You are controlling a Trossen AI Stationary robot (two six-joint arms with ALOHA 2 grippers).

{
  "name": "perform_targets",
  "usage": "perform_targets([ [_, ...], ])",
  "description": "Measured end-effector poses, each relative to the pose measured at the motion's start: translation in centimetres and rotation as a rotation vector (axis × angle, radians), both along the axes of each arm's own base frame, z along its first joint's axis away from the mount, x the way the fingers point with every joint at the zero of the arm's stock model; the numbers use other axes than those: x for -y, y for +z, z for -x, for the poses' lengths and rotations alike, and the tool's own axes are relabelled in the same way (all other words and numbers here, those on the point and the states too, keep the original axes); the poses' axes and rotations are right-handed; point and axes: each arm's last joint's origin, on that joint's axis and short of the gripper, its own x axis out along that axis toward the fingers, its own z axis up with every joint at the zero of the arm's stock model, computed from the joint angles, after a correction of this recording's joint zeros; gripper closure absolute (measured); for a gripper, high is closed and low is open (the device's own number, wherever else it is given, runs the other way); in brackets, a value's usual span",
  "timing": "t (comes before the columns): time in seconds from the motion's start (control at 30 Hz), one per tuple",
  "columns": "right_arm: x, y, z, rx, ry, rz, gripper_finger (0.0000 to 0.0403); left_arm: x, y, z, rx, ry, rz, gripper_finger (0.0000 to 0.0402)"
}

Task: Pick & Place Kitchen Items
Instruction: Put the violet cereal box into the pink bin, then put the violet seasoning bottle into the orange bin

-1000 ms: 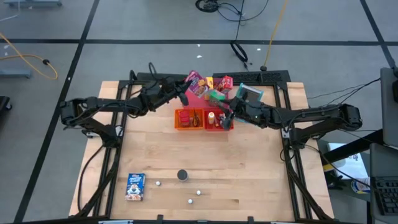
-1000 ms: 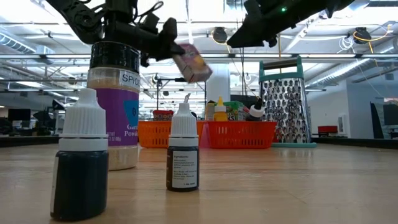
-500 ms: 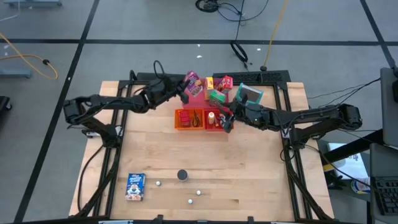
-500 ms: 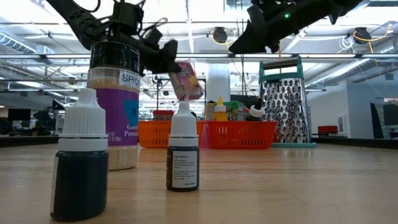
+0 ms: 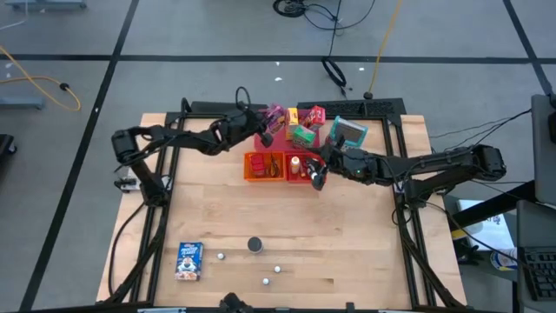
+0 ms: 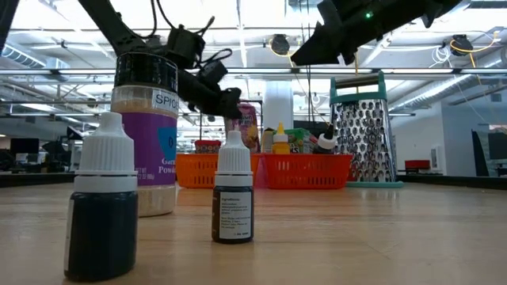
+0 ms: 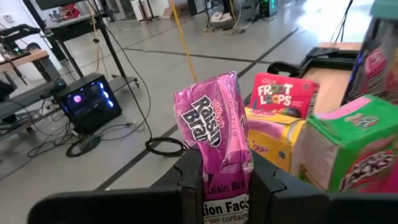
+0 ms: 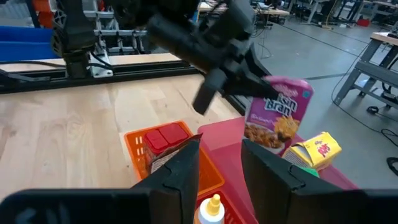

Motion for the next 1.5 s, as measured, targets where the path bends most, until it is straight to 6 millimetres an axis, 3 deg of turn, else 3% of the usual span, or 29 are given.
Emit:
perform_targets([
  [0.4,-0.1,0.0,0.0,0.001,0.003,0.002,0.0292,-2.1,-2.0,-2.2,-0.059,0.014,0.004,0.0339],
  [0.93,0.0,0.0,0.0,-0.002,0.002,0.003,0.0293,-3.1,-2.1,-1.7,-0.048,0.080,0.011,0.0335],
  [1.33,0.0,0.0,0.0,-0.003,0.002,0.003,0.0295,-3.1,-2.1,-1.7,0.000,0.091,0.056,0.0204],
  [1.5,0.0,0.0,0.0,-0.003,0.002,0.003,0.0295,-3.1,-2.1,-1.7,0.001,0.092,0.056,0.0174],
])
